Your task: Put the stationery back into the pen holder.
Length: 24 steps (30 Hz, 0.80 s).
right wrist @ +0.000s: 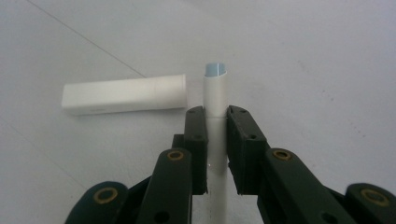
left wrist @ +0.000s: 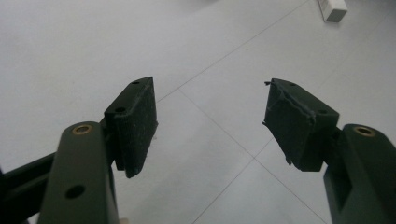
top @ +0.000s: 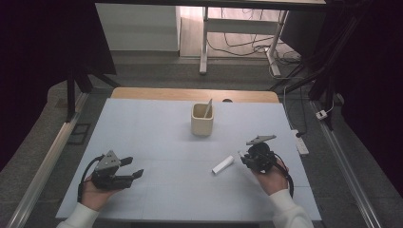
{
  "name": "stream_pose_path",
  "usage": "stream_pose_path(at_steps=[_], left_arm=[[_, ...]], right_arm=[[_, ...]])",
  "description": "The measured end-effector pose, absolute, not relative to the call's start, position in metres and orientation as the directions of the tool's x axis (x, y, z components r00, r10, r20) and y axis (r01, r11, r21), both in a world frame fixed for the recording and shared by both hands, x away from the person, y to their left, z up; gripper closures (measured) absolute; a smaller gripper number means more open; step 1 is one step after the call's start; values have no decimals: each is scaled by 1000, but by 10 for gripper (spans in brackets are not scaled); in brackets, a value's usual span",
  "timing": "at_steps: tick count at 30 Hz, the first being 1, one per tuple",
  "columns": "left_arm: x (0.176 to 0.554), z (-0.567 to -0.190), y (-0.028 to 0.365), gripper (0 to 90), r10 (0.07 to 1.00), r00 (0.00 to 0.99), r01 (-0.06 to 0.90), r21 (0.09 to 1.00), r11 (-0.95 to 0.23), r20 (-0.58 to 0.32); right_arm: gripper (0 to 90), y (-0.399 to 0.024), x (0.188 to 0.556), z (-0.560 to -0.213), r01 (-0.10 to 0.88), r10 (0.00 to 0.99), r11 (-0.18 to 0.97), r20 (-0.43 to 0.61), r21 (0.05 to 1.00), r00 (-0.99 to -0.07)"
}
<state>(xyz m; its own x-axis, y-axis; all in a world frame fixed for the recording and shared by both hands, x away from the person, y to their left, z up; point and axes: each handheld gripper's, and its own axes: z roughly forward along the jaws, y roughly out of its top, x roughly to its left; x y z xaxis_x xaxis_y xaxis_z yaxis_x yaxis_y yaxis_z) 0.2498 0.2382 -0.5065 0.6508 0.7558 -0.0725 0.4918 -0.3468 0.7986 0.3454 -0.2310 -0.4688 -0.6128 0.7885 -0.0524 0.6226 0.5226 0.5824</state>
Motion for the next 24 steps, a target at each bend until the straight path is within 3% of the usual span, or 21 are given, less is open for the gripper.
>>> stream_pose_path(at_steps=[24], left_arm=[[251,-508,238,334,758,649,496,795,-348,-73]], right_arm=[[777,-240,342,-448,503,774,376,35,778,-632]])
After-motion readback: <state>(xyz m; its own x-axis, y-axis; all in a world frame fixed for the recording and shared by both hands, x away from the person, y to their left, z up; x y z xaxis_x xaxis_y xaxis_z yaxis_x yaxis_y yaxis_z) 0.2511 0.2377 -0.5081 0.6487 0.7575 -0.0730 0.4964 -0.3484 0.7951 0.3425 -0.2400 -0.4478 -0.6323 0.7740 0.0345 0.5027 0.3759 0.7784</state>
